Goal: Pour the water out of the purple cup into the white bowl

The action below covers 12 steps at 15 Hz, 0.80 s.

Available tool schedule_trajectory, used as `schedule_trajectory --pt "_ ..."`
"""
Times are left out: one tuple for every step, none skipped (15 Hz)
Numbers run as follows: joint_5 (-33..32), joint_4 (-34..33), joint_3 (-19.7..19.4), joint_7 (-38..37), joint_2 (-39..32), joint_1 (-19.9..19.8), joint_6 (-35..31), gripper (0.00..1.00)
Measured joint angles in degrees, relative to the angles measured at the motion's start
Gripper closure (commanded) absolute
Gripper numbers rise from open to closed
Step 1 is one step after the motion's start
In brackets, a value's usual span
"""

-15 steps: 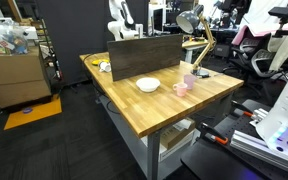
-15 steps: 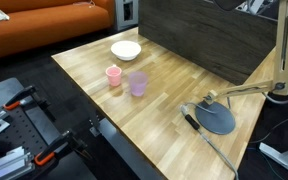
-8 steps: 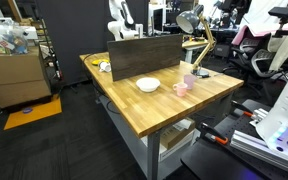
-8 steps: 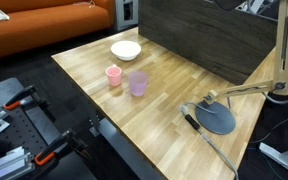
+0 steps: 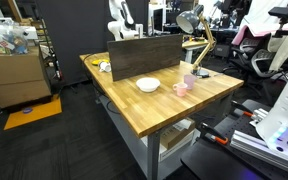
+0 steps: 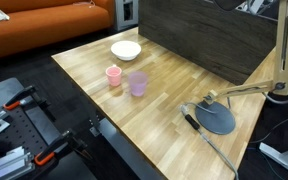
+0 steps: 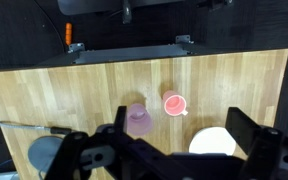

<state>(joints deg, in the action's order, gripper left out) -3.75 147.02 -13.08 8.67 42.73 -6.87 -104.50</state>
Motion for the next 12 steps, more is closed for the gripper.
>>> schedule_trajectory --pt "0.7 -0.1 -0.6 -1.1 -1.0 -0.3 0.8 0.0" --pt "1.2 -0.3 -1.3 -2.1 -2.3 -0.7 1.5 0.0" --pt "1.5 -0.5 -2.0 -3.1 -3.8 -1.3 1.6 0.0" --pt "1.9 -0.9 -2.6 -4.4 -5.6 -2.1 1.6 0.0" --pt "2.0 -1.4 -3.0 -5.9 -7.4 -3.0 1.4 0.0" --pt "1.9 -1.8 -3.1 -7.1 -9.0 -4.0 0.4 0.0" --pt "1.9 -2.1 -3.1 -7.7 -10.2 -4.8 -0.5 0.0" --pt "1.9 -2.4 -3.1 -7.9 -10.8 -5.1 -0.7 0.0" --pt "1.9 -2.5 -3.0 -8.3 -10.9 -5.1 -0.7 0.0" --pt "1.9 -2.5 -3.0 -8.5 -10.8 -5.1 -0.7 0.0" --pt "1.9 -2.6 -2.9 -8.6 -10.8 -5.1 -0.7 0.0" --pt "1.9 -2.6 -2.9 -8.7 -10.8 -5.1 -0.7 0.0"
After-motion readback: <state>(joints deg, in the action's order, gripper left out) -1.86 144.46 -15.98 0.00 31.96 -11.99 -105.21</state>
